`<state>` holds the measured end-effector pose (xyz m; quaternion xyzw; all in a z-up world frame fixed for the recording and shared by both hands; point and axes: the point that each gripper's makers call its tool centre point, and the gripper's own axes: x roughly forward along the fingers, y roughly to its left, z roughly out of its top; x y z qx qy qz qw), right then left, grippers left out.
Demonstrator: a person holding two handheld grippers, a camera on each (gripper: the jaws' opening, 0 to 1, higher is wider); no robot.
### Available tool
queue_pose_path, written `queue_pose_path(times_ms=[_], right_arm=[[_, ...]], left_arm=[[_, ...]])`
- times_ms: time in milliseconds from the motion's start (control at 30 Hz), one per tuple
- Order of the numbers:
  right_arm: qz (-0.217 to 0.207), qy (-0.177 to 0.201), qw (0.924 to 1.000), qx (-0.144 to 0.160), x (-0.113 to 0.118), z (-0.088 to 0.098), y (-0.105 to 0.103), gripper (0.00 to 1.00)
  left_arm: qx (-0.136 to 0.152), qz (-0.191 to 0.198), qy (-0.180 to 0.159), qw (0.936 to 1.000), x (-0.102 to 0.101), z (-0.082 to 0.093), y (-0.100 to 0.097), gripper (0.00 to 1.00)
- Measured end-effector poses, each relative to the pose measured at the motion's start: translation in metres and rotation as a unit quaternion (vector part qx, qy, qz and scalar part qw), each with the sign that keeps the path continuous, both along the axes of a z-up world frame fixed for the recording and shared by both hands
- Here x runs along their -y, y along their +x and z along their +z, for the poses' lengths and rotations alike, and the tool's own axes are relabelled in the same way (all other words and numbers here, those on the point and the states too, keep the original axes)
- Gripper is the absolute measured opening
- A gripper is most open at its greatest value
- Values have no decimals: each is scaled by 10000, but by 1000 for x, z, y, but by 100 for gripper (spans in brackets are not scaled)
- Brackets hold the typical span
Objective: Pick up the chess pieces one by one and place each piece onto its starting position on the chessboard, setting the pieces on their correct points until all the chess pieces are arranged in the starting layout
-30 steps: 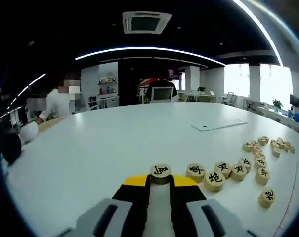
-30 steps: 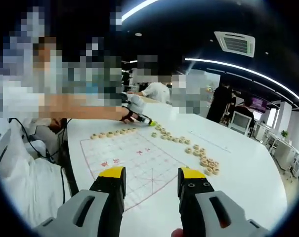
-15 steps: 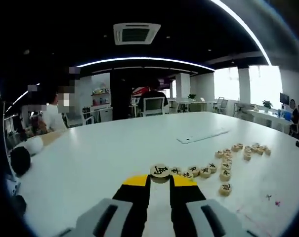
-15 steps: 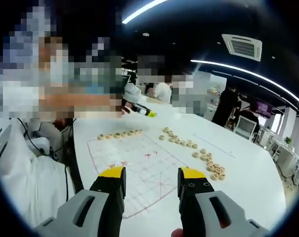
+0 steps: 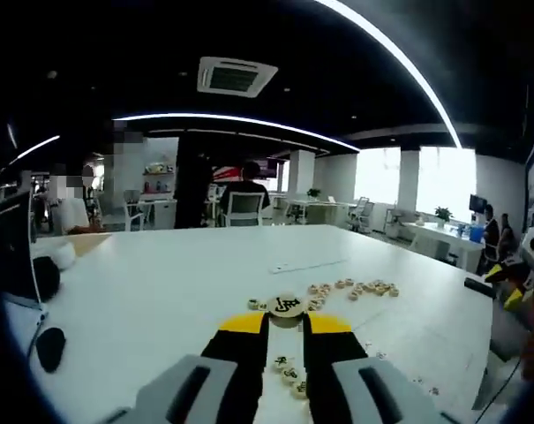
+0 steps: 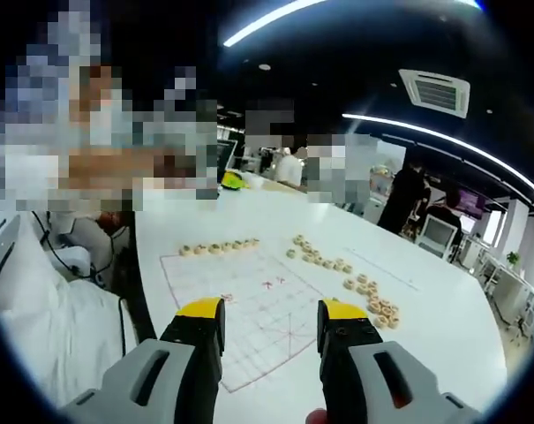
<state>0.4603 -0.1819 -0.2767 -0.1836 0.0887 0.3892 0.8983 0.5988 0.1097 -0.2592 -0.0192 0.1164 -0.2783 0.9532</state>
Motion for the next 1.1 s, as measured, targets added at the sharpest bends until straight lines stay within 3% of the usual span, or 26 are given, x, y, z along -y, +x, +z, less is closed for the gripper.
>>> queue_pose_path(times_ms=[200, 367, 633, 700, 867, 1100], right_arm=[[60, -31, 10000, 2, -4, 0, -3, 43], [87, -49, 9999, -16, -4, -1, -6, 43], [156, -80, 9998, -84, -5, -4, -8, 46], [174, -74, 9998, -98, -6, -5, -8, 46], [182, -92, 9997, -106, -7, -6, -8, 46], [179, -101, 9997, -126, -8, -7, -7, 46]], left_arm=[[8, -559, -21, 9984, 26, -7, -62, 18], [-147, -932, 100, 9955, 38, -29, -98, 18], [-551, -989, 180, 9934, 23, -74, -115, 18], [-760, -1171, 260, 9899, 17, -94, -122, 18], [-809, -1294, 338, 9877, 12, -106, -128, 18], [-981, -1707, 854, 9767, 20, -133, -143, 18]])
